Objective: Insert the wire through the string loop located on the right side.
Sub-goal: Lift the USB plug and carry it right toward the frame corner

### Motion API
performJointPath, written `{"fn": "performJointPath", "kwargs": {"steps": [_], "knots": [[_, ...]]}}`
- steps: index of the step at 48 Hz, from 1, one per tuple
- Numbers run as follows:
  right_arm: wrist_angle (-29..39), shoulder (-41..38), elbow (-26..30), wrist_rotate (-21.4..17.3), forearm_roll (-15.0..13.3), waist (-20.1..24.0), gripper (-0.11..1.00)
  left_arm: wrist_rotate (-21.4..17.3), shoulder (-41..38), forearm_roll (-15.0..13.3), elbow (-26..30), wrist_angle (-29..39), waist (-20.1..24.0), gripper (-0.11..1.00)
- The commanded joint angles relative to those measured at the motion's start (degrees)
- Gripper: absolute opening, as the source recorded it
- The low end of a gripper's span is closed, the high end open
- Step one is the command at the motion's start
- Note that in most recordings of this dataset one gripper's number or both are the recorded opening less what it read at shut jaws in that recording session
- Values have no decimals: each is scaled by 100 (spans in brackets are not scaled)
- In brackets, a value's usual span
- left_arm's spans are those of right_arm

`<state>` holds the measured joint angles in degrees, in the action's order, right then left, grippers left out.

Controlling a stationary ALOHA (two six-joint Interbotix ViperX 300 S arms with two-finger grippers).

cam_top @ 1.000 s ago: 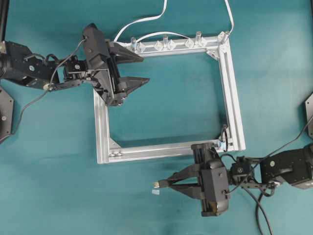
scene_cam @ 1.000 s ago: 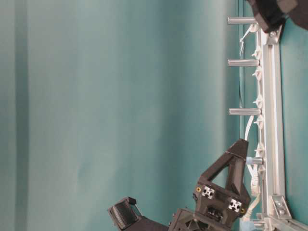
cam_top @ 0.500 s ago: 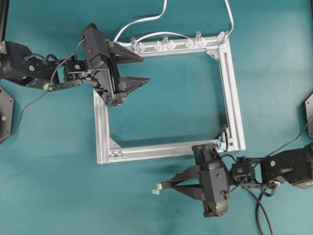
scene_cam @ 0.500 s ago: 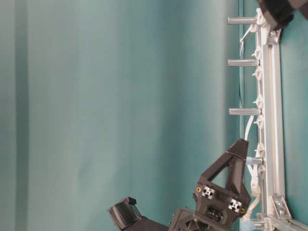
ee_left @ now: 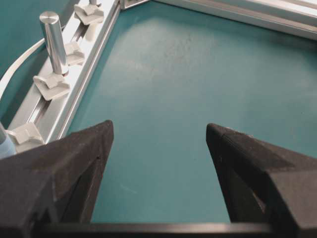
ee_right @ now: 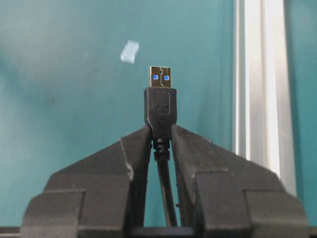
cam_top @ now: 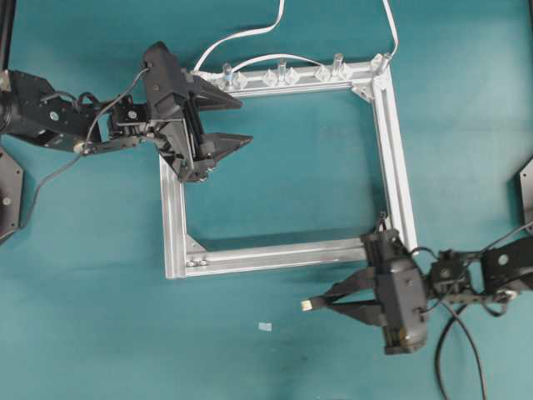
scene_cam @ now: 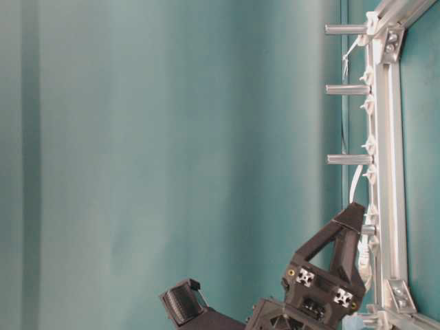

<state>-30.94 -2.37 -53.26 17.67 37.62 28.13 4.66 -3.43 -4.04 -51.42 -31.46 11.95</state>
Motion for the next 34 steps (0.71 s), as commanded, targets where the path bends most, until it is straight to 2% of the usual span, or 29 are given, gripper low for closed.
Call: {"fn": "performJointPath", "kwargs": {"steps": [1, 18, 34], "knots": [[-26, 316, -149, -9, -9, 35, 17, 44, 158, 18, 79, -18, -35, 77], [-26, 870, -791, -18, 0, 220, 17, 35, 158, 18, 26, 26, -105, 77], [-26, 1538, -1468, -18, -9, 299, 17, 35, 149, 18, 35, 334, -132, 77]]}}
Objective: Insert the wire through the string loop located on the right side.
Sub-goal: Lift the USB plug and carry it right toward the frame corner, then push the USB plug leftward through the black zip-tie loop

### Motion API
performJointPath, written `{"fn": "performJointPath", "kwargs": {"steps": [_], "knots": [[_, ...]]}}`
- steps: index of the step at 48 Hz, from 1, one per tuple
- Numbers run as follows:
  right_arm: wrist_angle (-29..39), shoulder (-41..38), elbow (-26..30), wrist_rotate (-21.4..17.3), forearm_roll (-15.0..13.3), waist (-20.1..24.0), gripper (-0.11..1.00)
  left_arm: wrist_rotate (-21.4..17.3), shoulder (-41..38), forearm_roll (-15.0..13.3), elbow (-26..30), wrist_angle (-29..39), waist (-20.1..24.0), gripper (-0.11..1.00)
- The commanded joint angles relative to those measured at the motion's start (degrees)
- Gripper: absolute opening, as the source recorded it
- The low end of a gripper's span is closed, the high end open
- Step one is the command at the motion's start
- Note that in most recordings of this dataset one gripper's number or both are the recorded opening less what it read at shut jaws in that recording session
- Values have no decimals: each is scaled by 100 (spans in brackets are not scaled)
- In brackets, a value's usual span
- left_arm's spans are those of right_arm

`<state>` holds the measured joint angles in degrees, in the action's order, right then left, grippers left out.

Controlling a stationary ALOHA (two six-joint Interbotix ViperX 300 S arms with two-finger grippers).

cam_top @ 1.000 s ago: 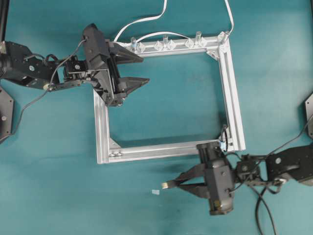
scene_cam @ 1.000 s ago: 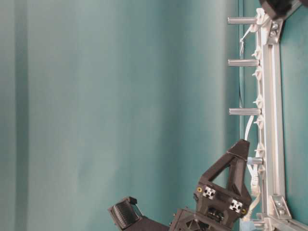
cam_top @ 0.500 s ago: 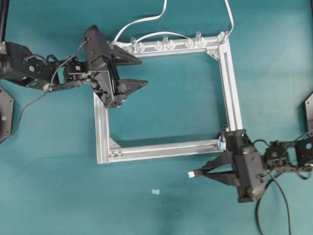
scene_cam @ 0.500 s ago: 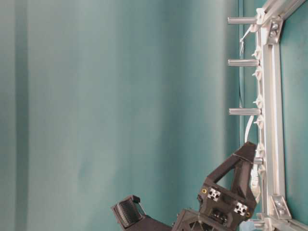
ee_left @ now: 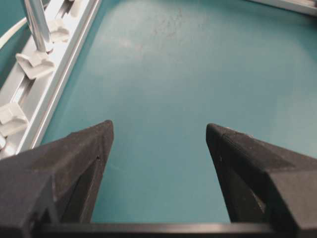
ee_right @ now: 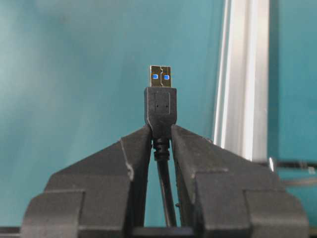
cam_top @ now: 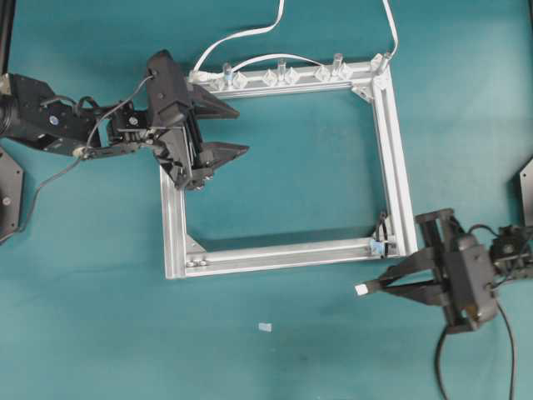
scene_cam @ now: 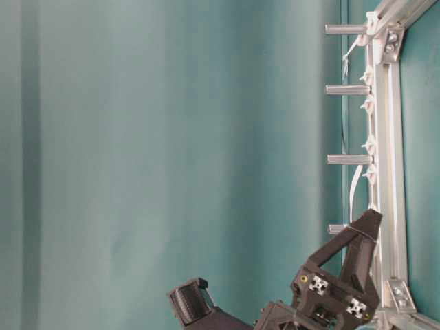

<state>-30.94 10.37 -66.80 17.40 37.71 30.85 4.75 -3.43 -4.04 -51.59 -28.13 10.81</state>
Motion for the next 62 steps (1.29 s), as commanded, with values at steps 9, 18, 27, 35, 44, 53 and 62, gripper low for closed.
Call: {"fn": "performJointPath", "kwargs": {"steps": [9, 18, 27, 35, 44, 53, 62], "knots": [[62, 826, -642, 9, -9, 35, 17, 18, 158, 18, 62, 0, -18, 77], [167, 1503, -1072, 9, -9, 26, 17, 18, 158, 18, 70, 0, -9, 76], [158, 2074, -1450, 0, 62, -9, 17, 18, 149, 18, 105, 0, -18, 76], [158, 2206, -1573, 0, 229, -237, 17, 18, 149, 18, 123, 0, 9, 76], [167, 2048, -1582, 9, 229, -554, 17, 18, 149, 18, 114, 0, 18, 76], [193, 1758, -1521, 9, 229, -650, 17, 18, 149, 18, 114, 0, 18, 76], [211, 1529, -1441, 9, 229, -650, 17, 18, 149, 18, 123, 0, 26, 76]]}}
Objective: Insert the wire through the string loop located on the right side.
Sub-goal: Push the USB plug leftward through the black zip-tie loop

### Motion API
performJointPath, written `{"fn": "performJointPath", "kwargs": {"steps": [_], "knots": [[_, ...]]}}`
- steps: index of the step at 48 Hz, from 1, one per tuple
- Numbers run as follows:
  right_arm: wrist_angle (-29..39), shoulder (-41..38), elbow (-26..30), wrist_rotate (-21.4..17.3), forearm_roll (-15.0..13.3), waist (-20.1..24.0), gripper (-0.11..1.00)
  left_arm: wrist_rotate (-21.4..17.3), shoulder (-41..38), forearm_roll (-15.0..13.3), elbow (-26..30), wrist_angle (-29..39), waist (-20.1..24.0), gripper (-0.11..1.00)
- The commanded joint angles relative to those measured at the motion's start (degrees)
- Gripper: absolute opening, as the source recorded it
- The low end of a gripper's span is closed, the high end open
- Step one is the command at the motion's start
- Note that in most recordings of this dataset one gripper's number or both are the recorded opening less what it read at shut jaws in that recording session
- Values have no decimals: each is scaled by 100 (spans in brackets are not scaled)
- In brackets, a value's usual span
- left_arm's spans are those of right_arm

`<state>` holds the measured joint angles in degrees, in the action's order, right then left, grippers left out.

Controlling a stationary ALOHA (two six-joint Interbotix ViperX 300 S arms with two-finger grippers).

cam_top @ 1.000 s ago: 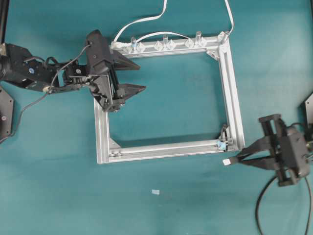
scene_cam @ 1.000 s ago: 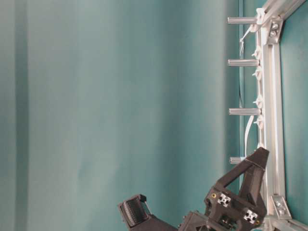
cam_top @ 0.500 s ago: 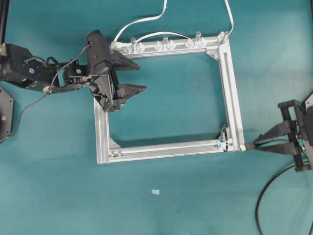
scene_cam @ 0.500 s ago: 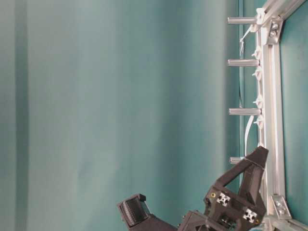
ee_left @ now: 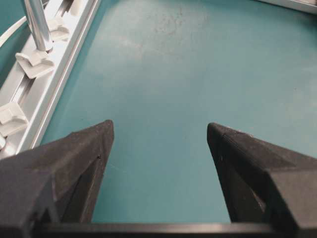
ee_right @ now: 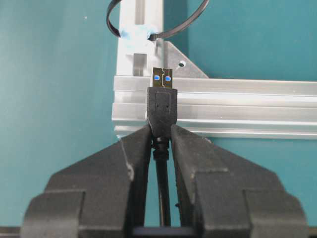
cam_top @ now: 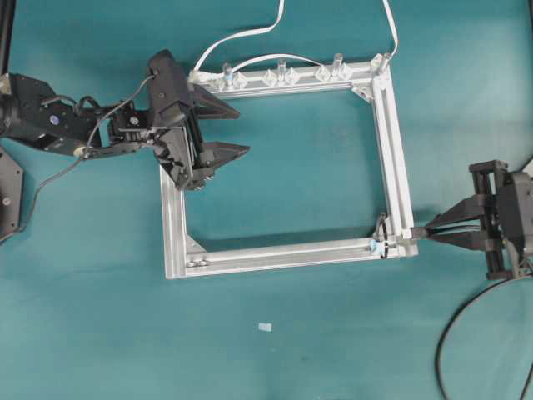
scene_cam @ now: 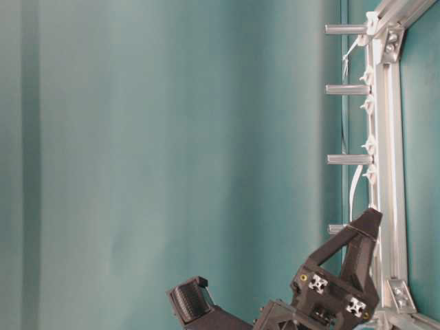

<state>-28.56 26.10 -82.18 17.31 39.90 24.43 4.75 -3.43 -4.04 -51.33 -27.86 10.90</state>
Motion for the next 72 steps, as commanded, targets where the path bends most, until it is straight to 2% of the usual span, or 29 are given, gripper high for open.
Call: {"fn": "performJointPath", "kwargs": {"steps": [1, 55, 72], "knots": [[-26, -53, 105, 18, 9, -9, 17, 18, 149, 9, 88, -26, 9, 76], [-44, -62, 167, 26, 9, -9, 17, 18, 149, 18, 88, -26, 18, 76], [-114, -79, 343, 26, 9, -18, 17, 18, 141, 18, 97, -26, 18, 76]]}}
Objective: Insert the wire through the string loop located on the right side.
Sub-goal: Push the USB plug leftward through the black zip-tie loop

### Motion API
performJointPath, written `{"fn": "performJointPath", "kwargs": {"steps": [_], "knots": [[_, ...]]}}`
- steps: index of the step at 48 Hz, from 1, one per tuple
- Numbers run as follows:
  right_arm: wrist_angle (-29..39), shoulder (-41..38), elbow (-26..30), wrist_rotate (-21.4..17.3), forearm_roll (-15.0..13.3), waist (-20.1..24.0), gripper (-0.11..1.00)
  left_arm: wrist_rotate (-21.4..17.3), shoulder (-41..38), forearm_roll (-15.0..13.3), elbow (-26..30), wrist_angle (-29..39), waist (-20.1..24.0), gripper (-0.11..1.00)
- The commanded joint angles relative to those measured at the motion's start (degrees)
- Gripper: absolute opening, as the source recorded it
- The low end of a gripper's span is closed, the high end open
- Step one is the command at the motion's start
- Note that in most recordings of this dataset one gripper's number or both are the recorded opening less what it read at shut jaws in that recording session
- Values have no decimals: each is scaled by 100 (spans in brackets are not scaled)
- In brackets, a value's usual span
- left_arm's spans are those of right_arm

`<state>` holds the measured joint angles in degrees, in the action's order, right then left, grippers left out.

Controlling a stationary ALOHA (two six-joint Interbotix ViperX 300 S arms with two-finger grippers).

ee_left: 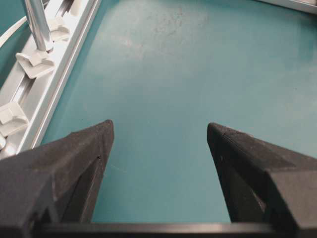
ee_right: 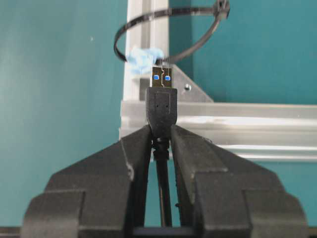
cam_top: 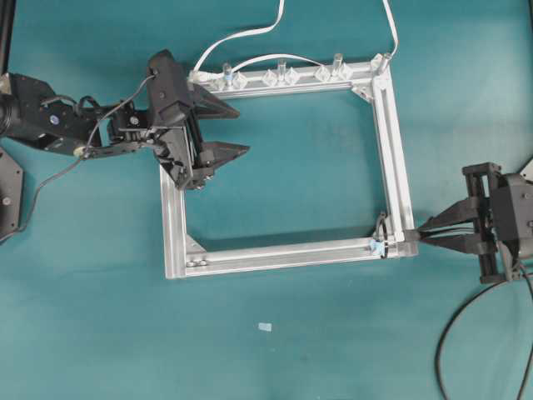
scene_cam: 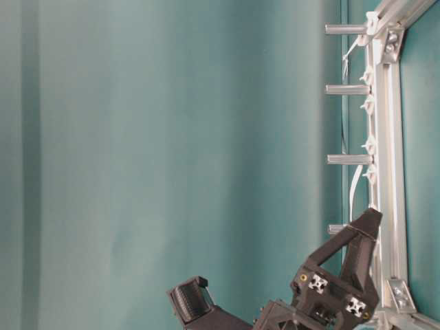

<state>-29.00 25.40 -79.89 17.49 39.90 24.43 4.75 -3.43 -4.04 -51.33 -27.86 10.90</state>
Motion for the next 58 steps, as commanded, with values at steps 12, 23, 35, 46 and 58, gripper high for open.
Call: {"fn": "performJointPath", "kwargs": {"steps": [12, 23, 35, 46, 58], "knots": [[-97, -229, 264, 18, 9, -158, 17, 18, 123, 9, 141, -26, 18, 76], [-105, -589, 483, 26, -9, -176, 17, 18, 123, 9, 123, -26, 18, 76], [-105, -835, 729, 35, -9, -176, 17, -9, 105, 18, 158, -26, 18, 76], [-185, -967, 844, 35, -18, -202, 17, -18, 97, 18, 158, -26, 18, 76], [-202, -993, 914, 44, -9, -272, 17, -26, 97, 18, 141, -26, 18, 76]]}}
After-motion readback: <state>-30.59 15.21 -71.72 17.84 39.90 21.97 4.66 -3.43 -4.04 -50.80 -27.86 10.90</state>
